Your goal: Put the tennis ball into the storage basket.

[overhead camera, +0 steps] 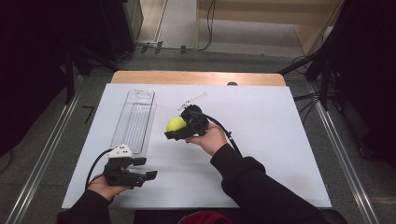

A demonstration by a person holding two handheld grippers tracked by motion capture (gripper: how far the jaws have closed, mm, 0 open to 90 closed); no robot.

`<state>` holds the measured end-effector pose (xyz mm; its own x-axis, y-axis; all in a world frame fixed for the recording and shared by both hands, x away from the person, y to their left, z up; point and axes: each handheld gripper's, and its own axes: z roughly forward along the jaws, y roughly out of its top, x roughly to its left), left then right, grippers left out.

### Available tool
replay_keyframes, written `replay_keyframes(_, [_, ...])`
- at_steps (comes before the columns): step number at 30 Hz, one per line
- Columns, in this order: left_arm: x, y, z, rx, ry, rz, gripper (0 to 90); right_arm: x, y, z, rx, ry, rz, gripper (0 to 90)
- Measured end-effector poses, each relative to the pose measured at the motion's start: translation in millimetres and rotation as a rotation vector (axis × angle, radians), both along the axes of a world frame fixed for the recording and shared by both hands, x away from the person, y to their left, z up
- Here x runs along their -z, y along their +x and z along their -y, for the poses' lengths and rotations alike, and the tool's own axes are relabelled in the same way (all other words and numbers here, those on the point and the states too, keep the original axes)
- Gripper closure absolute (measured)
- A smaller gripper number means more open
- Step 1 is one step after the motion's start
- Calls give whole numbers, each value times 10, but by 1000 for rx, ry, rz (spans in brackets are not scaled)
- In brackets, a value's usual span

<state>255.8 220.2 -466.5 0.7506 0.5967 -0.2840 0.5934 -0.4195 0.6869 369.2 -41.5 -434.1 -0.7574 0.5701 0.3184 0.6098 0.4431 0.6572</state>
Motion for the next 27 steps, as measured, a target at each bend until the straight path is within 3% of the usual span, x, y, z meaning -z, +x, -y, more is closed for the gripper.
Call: replay_keyframes(27, [2, 12, 1, 0, -5, 1, 264, -152, 156, -275, -10, -1, 11, 228])
